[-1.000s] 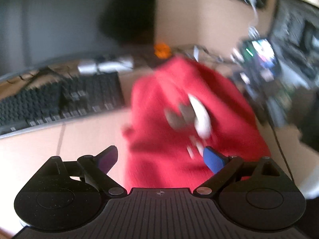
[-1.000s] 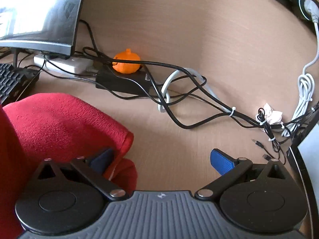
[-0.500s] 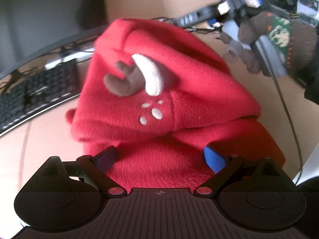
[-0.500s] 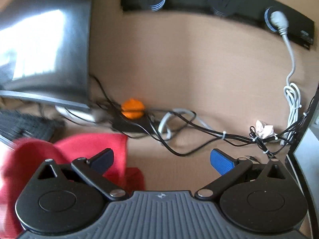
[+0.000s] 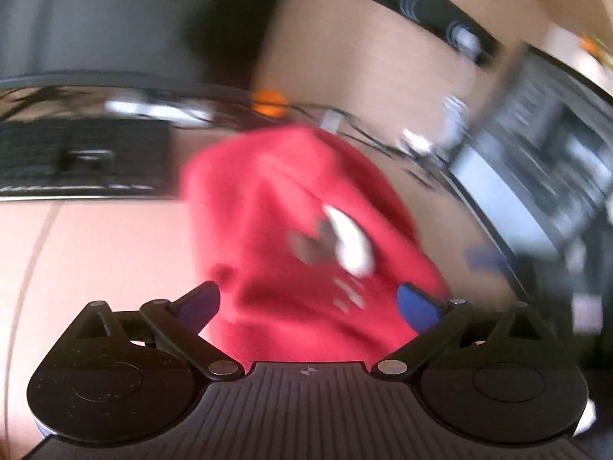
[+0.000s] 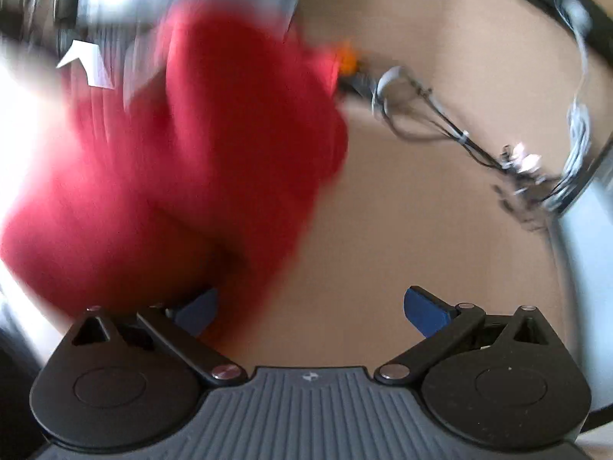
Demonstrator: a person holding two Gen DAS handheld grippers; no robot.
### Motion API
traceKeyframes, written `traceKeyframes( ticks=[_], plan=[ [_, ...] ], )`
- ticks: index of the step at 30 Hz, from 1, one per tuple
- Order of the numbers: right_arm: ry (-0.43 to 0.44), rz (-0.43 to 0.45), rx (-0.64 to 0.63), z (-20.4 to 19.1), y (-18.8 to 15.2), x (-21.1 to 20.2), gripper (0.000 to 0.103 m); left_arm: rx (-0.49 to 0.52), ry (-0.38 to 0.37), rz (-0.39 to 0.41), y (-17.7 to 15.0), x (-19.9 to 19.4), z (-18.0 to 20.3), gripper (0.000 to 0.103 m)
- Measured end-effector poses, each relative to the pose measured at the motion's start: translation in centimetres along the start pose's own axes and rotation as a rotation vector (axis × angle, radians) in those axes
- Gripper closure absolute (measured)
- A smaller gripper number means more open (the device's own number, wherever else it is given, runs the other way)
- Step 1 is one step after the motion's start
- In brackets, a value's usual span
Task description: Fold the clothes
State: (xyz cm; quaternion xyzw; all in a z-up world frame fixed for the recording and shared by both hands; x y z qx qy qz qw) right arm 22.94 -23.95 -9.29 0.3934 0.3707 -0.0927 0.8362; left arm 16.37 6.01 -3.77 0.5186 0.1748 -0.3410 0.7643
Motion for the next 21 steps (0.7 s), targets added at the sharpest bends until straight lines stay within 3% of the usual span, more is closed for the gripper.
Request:
traceKeyframes(
  ticks=[3, 8, 13, 14, 17, 19, 21],
  plan=[
    [0.025, 0.049, 0.032, 0.7, 0.5, -1.4, 0.001, -0.027, 0.009, -0.024, 0.5, 1.4, 0.2, 0.002],
    [0.111, 0.131, 0.319, 7.2, 3.0, -3.8, 0.000, 0.013, 0.033, 0.016, 0.9, 2.1, 0.4, 0.002],
    [0.405, 0.160, 0.761, 10.8, 4.8, -1.7, 0.003, -0.056, 0.023, 0.036, 1.2, 1.3, -1.8, 0.002],
    [0.454, 0.152, 0.827, 10.8, 5.1, -0.6, 0.005, -0.069, 0.027, 0.032, 1.1, 1.6, -2.2, 0.002],
    [0.467, 0.056, 0.913, 9.0, 5.2, 3.8, 0.007, -0.112, 0.052, 0.011, 0.6, 2.9, -3.3, 0.002],
    [0.539, 0.015, 0.940, 7.6, 5.9, 4.5, 0.020, -0.171, 0.049, -0.010, 0.1, 3.8, -4.0, 0.002],
    [0.601, 0.024, 0.918, 6.5, 7.3, 3.9, 0.019, -0.238, 0.034, -0.040, -0.2, 4.6, -4.5, 0.002]
  ],
)
Point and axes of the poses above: each gripper's, at about its wrist camera, not at the fingertips, and x roughly the way its jaws point, z to its right, y to its top, the point moved 4 cm from there along x, roughly the way its jaws point, and after that the axes turned 5 degrees about -y, right-handed, at the moved point
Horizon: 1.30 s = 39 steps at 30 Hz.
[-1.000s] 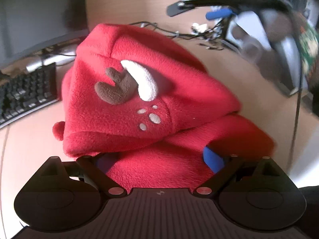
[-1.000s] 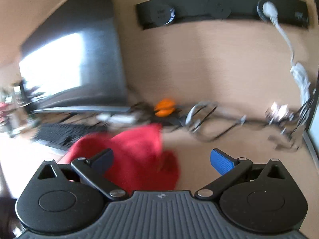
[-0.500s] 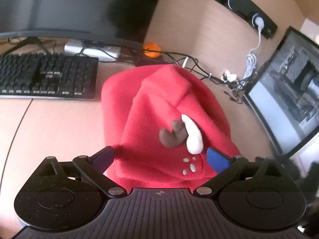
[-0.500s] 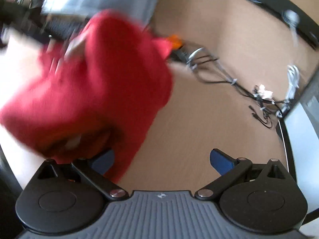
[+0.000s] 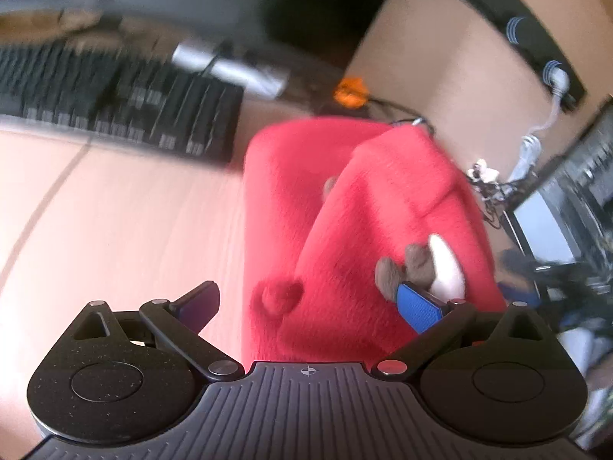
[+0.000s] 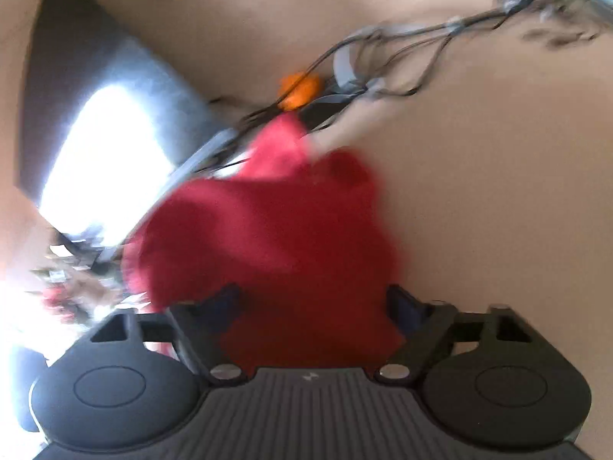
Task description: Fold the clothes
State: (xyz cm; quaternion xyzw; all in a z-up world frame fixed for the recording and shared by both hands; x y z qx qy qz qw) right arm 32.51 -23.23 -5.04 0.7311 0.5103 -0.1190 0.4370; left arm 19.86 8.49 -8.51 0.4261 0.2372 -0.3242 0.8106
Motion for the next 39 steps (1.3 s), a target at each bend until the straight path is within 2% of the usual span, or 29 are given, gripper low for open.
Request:
traceKeyframes(
  ticks=[2, 4, 7, 8, 11, 13, 15, 17, 18, 19, 21, 24, 29, 30, 33, 39],
  plan=[
    [0.011, 0.041, -0.152, -3.0, 0.3, -0.9, 0.019, -0.017, -0.065, -0.034, 0.6, 0.2, 0.5, 0.002],
    [0.003, 0.048, -0.294, -5.5, 0.4, -0.9, 0.019, 0.037, -0.167, 0.007, 2.6, -1.1, 2.5, 0.002],
    [-0.145, 0.018, -0.566, -8.2, -2.0, 1.2, 0.019, 0.091, -0.284, 0.101, 5.5, -3.8, 4.5, 0.002],
    [-0.181, 0.021, -0.644, -8.9, -3.1, 1.7, 0.018, 0.104, -0.281, 0.137, 6.3, -4.7, 4.6, 0.002],
    [-0.236, 0.051, -0.822, -10.7, -5.7, 2.1, 0.017, 0.203, -0.155, 0.258, 7.1, -6.8, 4.8, 0.002],
    [-0.209, 0.019, -0.818, -10.7, -5.3, 1.6, 0.017, 0.256, -0.084, 0.283, 6.6, -7.0, 4.9, 0.002],
    [-0.186, -0.011, -0.761, -9.9, -3.7, 0.6, 0.016, 0.261, -0.055, 0.212, 5.4, -5.1, 4.5, 0.002],
    [-0.175, -0.025, -0.683, -9.0, -1.8, -0.9, 0.015, 0.281, 0.038, 0.130, 4.2, -2.4, 3.6, 0.002],
    [-0.187, -0.011, -0.638, -8.6, -0.7, -1.3, 0.014, 0.303, 0.103, 0.101, 3.6, -1.4, 3.1, 0.002],
    [-0.203, 0.008, -0.599, -8.3, 0.5, -1.4, 0.013, 0.313, 0.134, 0.093, 3.2, -0.8, 2.7, 0.002],
    [-0.248, 0.048, -0.536, -7.9, 2.5, -1.4, 0.012, 0.315, 0.150, 0.098, 2.8, -0.3, 1.9, 0.001],
    [-0.380, 0.078, -0.570, -8.3, 4.3, 1.9, 0.012, 0.289, 0.124, 0.094, 3.0, -0.3, 1.4, 0.001],
    [-0.559, 0.019, -0.679, -8.4, 2.4, 8.6, 0.012, 0.315, 0.100, 0.085, 3.2, -0.3, 1.2, 0.001],
    [-0.575, 0.031, -0.677, -8.1, 2.5, 9.2, 0.006, 0.316, 0.096, 0.081, 3.3, -0.1, 1.1, 0.001],
    [-0.584, 0.019, -0.603, -7.0, 3.0, 9.6, 0.001, 0.319, 0.084, 0.072, 3.3, 0.3, 0.5, 0.000],
    [-0.601, 0.042, -0.537, -6.5, 2.5, 9.3, 0.001, 0.317, 0.018, 0.046, 3.8, 1.3, -0.5, 0.000]
  ],
)
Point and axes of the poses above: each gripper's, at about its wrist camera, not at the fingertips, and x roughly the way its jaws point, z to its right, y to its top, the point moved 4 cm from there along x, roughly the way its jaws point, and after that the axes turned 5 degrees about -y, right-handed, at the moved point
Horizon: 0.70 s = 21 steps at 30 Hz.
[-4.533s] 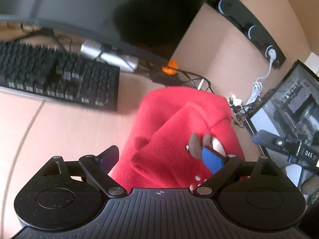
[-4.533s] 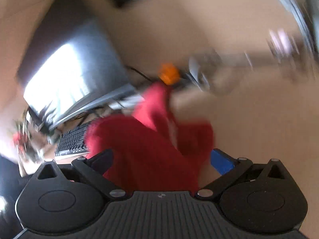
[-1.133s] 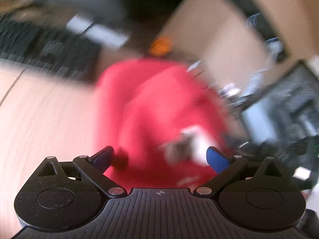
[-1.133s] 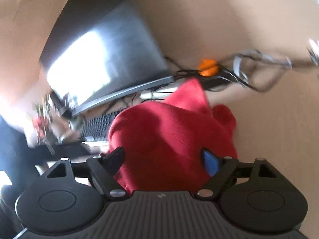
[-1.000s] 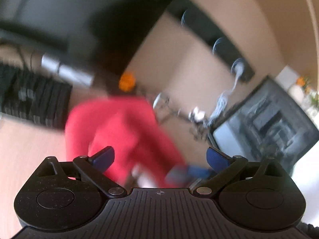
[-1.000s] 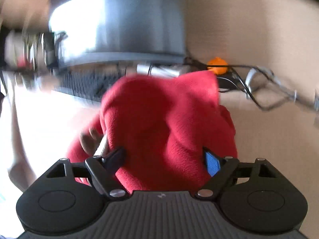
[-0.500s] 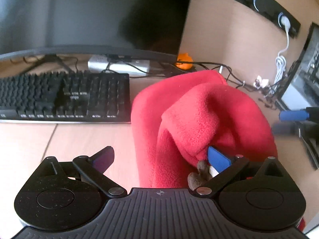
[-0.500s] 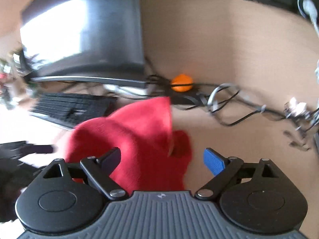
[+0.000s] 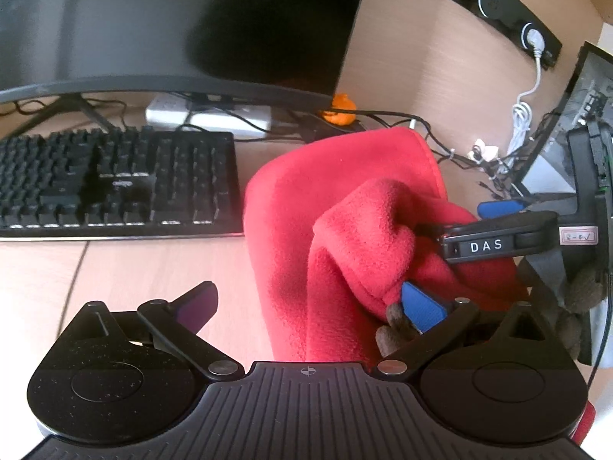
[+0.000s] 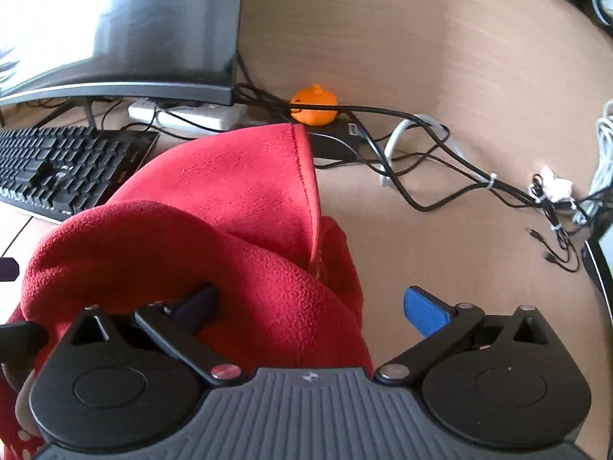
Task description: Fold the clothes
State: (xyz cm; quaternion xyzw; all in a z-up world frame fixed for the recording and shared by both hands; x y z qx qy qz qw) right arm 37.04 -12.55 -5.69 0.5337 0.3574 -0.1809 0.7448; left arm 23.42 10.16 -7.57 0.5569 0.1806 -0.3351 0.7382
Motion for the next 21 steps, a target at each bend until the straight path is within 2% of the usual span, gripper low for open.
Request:
traceKeyframes(
  ticks=[4, 8, 11, 13, 14, 16, 19, 21],
  plan=[
    [-0.024, 0.048, -0.010, 0.0, 1.3, -2.8, 0.001, 0.019, -0.033, -0.013, 0.2, 0.7, -0.4, 0.000],
    [0.076, 0.092, 0.066, 0.8, 1.3, -7.6, 0.000, 0.037, -0.071, -0.023, 0.4, 1.0, -1.0, 0.000],
    [0.217, 0.043, 0.102, 0.0, -0.5, -9.9, 0.000, 0.046, -0.079, -0.003, 1.2, 0.9, -1.4, 0.000],
    [0.327, -0.015, 0.103, -1.4, -2.3, -10.2, 0.000, 0.066, -0.078, 0.019, 2.2, 0.8, -1.2, 0.000],
    [0.354, -0.043, 0.099, -2.0, -3.1, -9.9, 0.000, 0.074, -0.081, 0.033, 2.7, 0.6, -1.0, 0.000],
    [0.365, -0.094, 0.083, -3.2, -4.7, -8.6, 0.000, 0.090, -0.087, 0.061, 3.8, 0.4, -0.6, 0.000],
    [0.347, -0.116, 0.067, -4.1, -5.7, -7.4, 0.000, 0.110, -0.072, 0.070, 5.2, 0.6, -0.2, 0.000],
    [0.343, -0.116, 0.074, -4.3, -5.7, -7.2, 0.000, 0.160, 0.004, 0.046, 5.7, 1.8, -0.1, 0.000]
  ],
)
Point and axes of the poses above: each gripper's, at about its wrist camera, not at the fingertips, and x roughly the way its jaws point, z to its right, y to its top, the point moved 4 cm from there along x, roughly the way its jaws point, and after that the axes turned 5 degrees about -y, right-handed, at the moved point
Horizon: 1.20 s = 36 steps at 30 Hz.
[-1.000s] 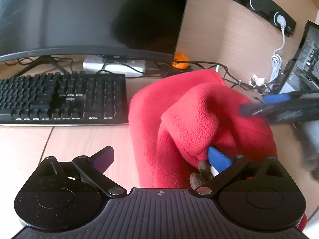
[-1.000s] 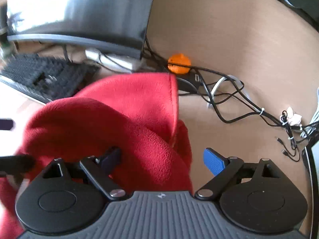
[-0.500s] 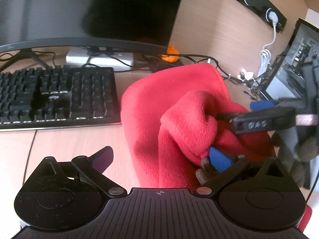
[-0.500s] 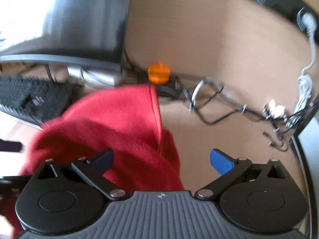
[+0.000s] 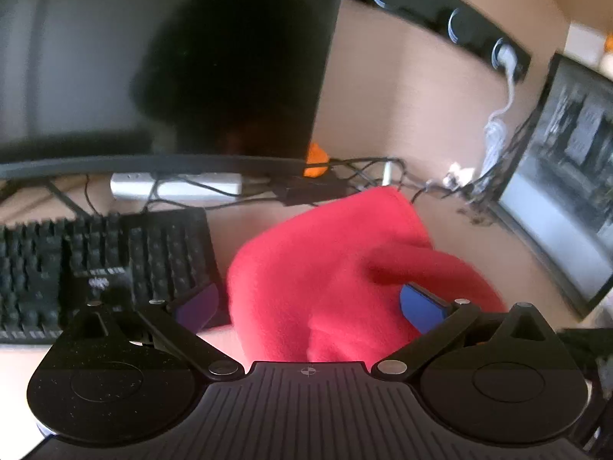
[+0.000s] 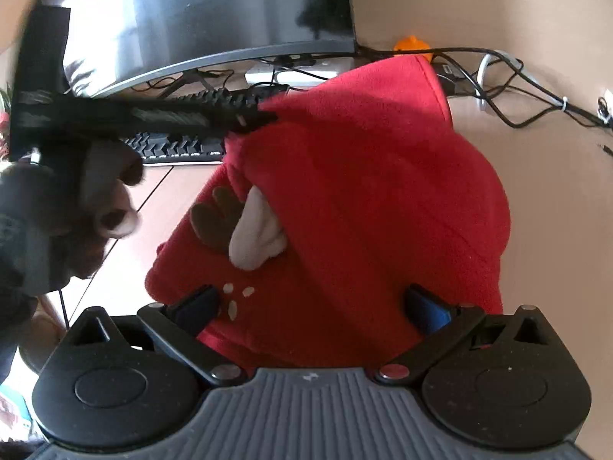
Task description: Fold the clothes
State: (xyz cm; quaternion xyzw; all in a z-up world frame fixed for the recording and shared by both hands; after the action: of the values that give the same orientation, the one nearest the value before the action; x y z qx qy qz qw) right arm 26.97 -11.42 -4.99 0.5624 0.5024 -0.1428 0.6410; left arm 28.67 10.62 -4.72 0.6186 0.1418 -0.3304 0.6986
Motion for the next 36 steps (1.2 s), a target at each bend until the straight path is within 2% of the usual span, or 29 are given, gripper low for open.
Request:
traceKeyframes(
  ticks=[2, 5, 7, 10, 12, 14, 17, 20, 23, 25, 27, 31, 32, 34, 36],
  plan=[
    [-0.010, 0.003, -0.019, -0.2, -0.1, 0.2, 0.000, 0.041, 0.077, -0.054, -0.2, 1.9, -0.2, 0.000],
    [-0.006, 0.024, -0.051, -0.1, -0.4, 0.4, 0.000, 0.040, 0.114, -0.092, -0.7, 3.5, -0.4, 0.000],
    [0.036, 0.015, -0.061, 0.7, 0.2, -0.2, 0.000, 0.045, 0.141, -0.092, -1.0, 4.0, -0.1, 0.000],
    [0.083, 0.089, -0.041, 3.2, 1.9, -3.0, 0.000, -0.004, 0.142, -0.079, -0.7, 2.8, -0.3, 0.000],
    [0.039, 0.149, -0.042, 5.4, 3.1, -4.3, 0.000, -0.056, 0.118, -0.045, -0.7, 0.5, -0.3, 0.000],
    [-0.031, 0.168, -0.040, 7.6, 3.8, -4.1, 0.000, -0.104, 0.057, -0.008, -1.2, -2.4, -0.3, 0.000],
    [-0.086, 0.109, -0.016, 9.7, 3.9, -1.6, 0.000, -0.107, -0.027, -0.039, -3.7, -5.0, 0.5, 0.000],
    [-0.129, 0.025, -0.066, 9.7, 2.8, 1.3, 0.000, -0.063, 0.025, -0.119, -7.1, -5.5, 1.7, 0.000],
    [-0.102, 0.022, -0.119, 9.5, 3.2, 1.6, 0.000, -0.105, 0.096, -0.185, -9.7, -4.6, 1.8, 0.000],
    [-0.090, 0.098, -0.174, 9.7, 5.0, -0.2, 0.000, -0.127, 0.130, -0.189, -10.3, -4.5, 1.7, 0.000],
    [-0.122, 0.196, -0.193, 10.4, 7.4, -1.7, 0.000, -0.140, 0.149, -0.183, -10.3, -4.6, 1.8, 0.000],
    [-0.253, 0.267, -0.195, 11.4, 12.0, 1.3, 0.000, -0.182, 0.142, -0.157, -10.0, -5.6, 1.6, 0.000],
    [-0.259, 0.262, -0.190, 11.4, 12.9, 2.6, 0.000, -0.210, 0.129, -0.148, -10.0, -5.8, 1.5, 0.000],
    [-0.227, 0.210, -0.171, 11.0, 14.0, 5.6, 0.000, -0.281, 0.090, -0.130, -9.9, -6.3, 1.5, 0.000],
    [-0.273, 0.132, -0.177, 10.8, 13.8, 8.7, 0.000, -0.322, 0.038, -0.118, -10.0, -6.8, 1.9, 0.000]
  ],
)
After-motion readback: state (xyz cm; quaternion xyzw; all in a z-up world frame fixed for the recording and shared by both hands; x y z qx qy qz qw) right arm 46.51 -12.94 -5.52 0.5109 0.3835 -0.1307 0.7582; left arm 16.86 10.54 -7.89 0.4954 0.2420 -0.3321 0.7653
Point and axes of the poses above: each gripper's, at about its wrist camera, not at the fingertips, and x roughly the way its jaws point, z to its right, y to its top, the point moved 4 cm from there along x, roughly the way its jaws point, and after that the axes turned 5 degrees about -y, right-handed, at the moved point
